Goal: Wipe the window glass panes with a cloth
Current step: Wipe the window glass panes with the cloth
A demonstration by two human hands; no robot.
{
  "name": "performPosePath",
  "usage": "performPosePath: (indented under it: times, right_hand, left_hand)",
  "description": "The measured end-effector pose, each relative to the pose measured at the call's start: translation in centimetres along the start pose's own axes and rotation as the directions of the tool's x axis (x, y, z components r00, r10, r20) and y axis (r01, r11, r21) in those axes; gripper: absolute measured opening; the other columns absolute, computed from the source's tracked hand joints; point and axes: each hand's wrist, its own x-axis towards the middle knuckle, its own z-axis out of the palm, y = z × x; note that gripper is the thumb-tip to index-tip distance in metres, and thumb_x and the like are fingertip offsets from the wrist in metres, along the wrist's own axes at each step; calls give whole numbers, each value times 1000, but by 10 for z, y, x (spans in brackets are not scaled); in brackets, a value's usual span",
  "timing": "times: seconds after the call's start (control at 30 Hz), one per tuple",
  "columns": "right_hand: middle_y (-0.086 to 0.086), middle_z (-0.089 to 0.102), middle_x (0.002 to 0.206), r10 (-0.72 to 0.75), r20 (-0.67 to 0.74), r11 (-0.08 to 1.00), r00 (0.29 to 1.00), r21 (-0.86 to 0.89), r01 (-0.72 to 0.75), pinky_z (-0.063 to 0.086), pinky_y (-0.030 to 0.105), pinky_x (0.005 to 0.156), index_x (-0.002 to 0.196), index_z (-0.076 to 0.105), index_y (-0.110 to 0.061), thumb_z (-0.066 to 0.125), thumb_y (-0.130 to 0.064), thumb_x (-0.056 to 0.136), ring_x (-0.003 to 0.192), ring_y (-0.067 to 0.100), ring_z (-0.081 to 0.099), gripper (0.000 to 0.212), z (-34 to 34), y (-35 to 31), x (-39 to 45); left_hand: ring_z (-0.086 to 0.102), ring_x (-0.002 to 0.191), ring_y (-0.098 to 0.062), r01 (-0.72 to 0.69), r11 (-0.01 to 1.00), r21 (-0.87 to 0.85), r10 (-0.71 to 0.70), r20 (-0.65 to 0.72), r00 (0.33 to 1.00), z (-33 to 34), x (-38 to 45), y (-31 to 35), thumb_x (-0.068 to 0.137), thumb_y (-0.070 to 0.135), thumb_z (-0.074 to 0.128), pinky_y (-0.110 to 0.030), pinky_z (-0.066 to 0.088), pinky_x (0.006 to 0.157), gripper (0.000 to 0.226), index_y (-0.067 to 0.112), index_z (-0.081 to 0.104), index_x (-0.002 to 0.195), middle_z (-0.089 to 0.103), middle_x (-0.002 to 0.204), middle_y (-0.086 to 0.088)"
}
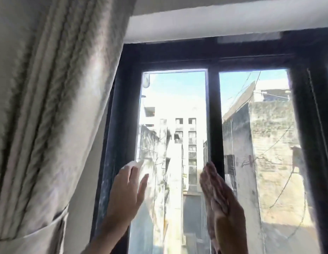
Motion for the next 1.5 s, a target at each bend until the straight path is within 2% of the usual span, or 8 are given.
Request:
performPosePath:
  times: [0.2, 0.33, 0.53, 0.83, 1.03, 1.27, 1.4, 1.5]
  right_hand:
    - [11, 5, 185, 41, 292, 635, 956, -746, 201, 13, 53, 147, 173, 23, -15, 50, 6, 108, 175, 26, 1, 73, 68, 31, 63]
    - [25, 39, 176, -56, 370, 343, 927, -865, 366, 31, 58, 137, 164, 48, -4, 46, -70, 103, 165, 40, 38, 90, 82, 59, 71]
    - [17, 54, 169, -359, 524, 175, 772, -775, 608, 35, 53, 139, 162, 51, -5, 43, -26, 119, 165, 30, 42, 49, 79, 78, 128]
    - [8, 44, 177, -285, 794, 107, 536, -530, 841, 44, 53, 134, 169, 41, -19, 49, -17, 113, 170, 29, 30, 57, 64, 121, 17]
    - [13, 42, 178, -375, 463, 169, 803, -818, 550, 27, 53, 143, 170, 38, -14, 18, -31, 120, 170, 31, 30, 57, 111, 80, 123]
    - [8, 50, 174, -218, 922, 25, 320, -322, 946, 41, 53, 135, 167, 44, -19, 51, -20, 111, 167, 29, 39, 57, 61, 109, 67]
    - [10, 57, 163, -322, 651, 151, 687, -681, 716, 42, 54, 132, 162, 49, -17, 34, -23, 117, 159, 30, 46, 47, 93, 74, 156]
    - [12, 50, 170, -321, 761, 123, 564, -557, 821, 32, 54, 138, 165, 45, -13, 37, -21, 117, 165, 31, 38, 49, 106, 98, 104]
  left_hand:
    - [27, 161, -33, -127, 976, 177, 108, 114, 988, 52, 47, -46, 108, 43, 16, -53, 39, 129, 65, 10, 26, 162, 24, 173, -18]
    - [29, 160, -33, -151, 962, 226, 132, 97, 986, 76, 48, -69, 108, 47, 8, -59, 41, 126, 66, 11, 23, 162, 28, 172, -15]
    - [21, 163, -27, -158, 940, 302, 162, 13, 987, 89, 47, -85, 108, 43, 14, -57, 27, 133, 65, 13, 21, 164, 20, 175, -10]
    - [11, 163, -40, -173, 930, 323, 176, 20, 984, 89, 46, -84, 106, 38, 25, -65, 24, 131, 63, 14, 26, 164, 22, 175, -14]
    - [8, 163, -41, -172, 943, 286, 179, 2, 984, 89, 46, -85, 105, 40, 23, -66, 24, 131, 63, 16, 27, 163, 20, 175, -14]
    - [9, 163, -43, -214, 934, 287, 221, 7, 975, 88, 43, -90, 106, 35, 29, -66, 25, 130, 62, 15, 24, 165, 19, 175, -16]
    - [11, 163, -42, -205, 932, 300, 216, -3, 976, 90, 42, -90, 106, 38, 27, -65, 26, 130, 63, 16, 23, 165, 20, 175, -15]
    - [12, 163, -42, -216, 926, 309, 228, -3, 974, 90, 44, -90, 107, 36, 31, -65, 27, 130, 62, 15, 24, 165, 21, 175, -16]
